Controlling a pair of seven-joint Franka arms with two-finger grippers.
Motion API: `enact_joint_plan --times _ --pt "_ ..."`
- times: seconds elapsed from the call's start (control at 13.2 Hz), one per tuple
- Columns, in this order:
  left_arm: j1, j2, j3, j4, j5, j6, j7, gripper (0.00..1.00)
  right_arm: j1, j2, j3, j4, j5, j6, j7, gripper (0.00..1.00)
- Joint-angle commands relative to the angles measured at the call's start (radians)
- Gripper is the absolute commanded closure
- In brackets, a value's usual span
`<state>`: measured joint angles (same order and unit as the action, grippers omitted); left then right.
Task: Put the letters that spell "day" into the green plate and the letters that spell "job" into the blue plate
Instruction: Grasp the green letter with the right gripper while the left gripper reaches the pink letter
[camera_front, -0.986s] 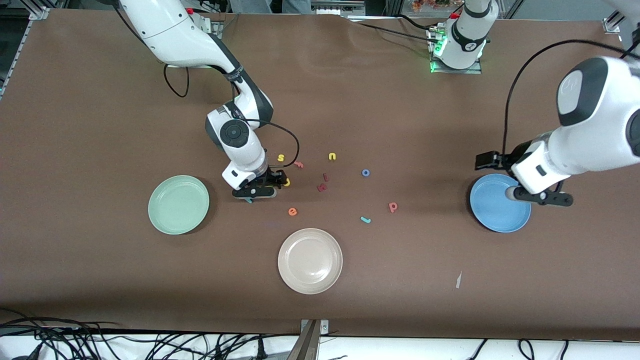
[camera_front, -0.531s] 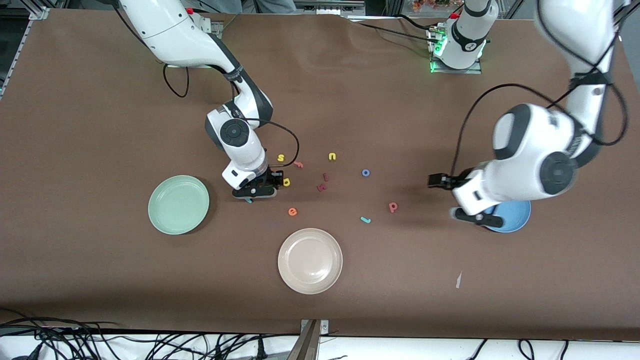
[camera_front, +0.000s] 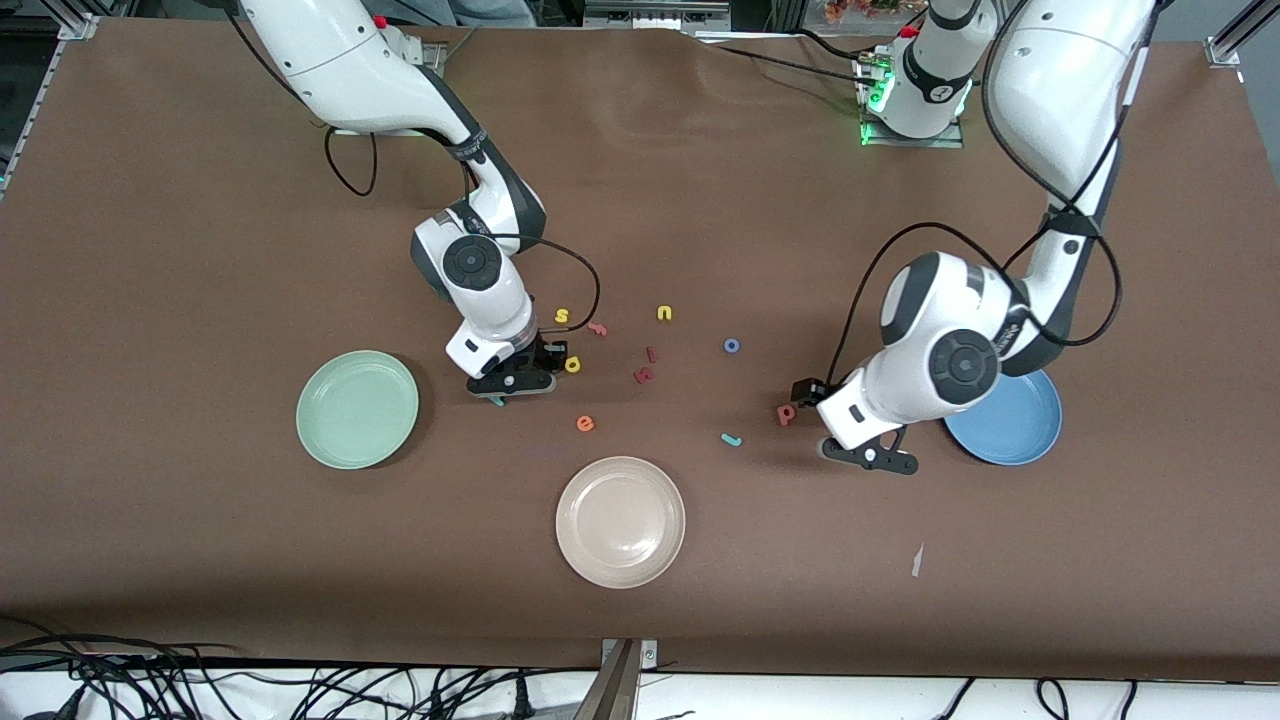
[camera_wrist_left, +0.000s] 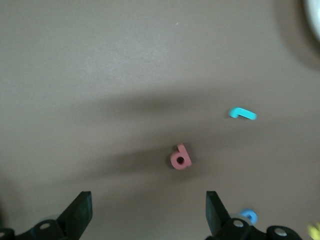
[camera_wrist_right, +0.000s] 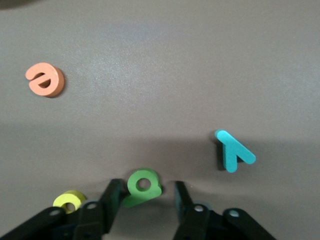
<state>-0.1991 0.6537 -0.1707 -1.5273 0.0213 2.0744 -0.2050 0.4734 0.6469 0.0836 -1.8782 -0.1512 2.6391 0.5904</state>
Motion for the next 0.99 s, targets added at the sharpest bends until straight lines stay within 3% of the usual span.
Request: enact_joint_plan --times 0.0,0.3,0.61,0.91 --pt "-0.059 0.032 0.007 0.029 0.065 0.003 -0.192 0.0 0.008 0.0 0.001 -0.021 -0.016 0.035 0.02 0.61" --pt "-0.059 0.092 0.007 0.036 0.062 0.013 -0.218 0.01 0.008 -0.001 0.001 -0.022 -0.016 0.033 0.019 0.76" --pt "-0.052 0.127 0.005 0.036 0.048 0.067 -0.315 0.04 -0.004 -0.052 -0.001 -0.022 -0.016 0.007 -0.011 0.76" --pt "-0.068 0.149 0.005 0.036 0.049 0.101 -0.379 0.09 -0.108 -0.127 -0.001 -0.024 -0.014 -0.096 -0.183 0.76"
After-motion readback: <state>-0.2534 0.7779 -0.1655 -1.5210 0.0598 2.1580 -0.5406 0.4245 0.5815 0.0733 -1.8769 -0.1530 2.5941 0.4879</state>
